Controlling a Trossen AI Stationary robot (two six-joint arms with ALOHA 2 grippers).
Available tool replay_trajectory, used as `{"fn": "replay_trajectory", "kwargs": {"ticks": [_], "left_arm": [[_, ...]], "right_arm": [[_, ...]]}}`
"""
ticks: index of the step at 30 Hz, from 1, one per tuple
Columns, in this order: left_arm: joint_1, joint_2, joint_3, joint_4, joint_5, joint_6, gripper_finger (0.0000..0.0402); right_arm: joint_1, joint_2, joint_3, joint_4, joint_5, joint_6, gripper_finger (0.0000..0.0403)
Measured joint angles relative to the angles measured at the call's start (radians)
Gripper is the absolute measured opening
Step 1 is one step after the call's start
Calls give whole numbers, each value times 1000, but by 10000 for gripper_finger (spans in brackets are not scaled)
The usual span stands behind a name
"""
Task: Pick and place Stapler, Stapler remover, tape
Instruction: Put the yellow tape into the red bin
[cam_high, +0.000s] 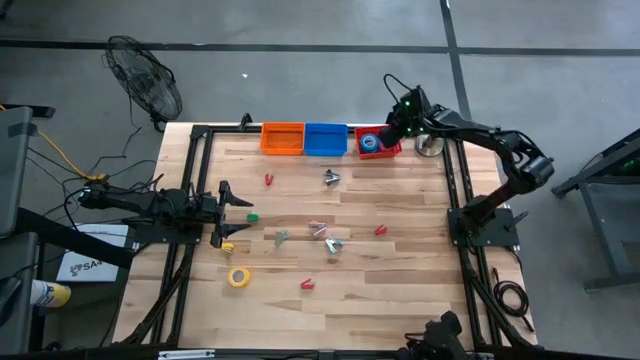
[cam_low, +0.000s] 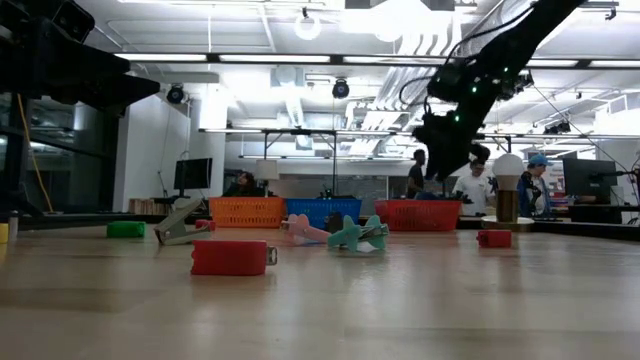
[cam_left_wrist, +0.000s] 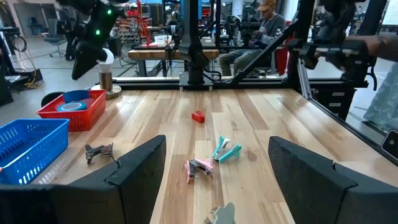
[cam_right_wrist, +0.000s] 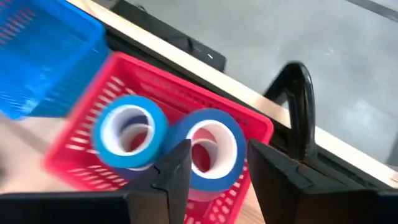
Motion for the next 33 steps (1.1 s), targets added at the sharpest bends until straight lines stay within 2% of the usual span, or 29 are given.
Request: {"fn": "replay_trajectory", "kwargs": {"ticks": [7,16,22,33], "left_arm": [[0,0,12,-18,1,0,280],[0,0,25,-21,-5,25,280],[0,0,27,-16,-5,24,280],[0,0,29,25,37,23,280]], "right_arm": [[75,-114,0,-17,-76,-8,145],[276,-252,0,-30,-67,-11,145],[419,-282,0,-54,-62,-11,146],[685,-279,-3,-74,98,6,146]]}}
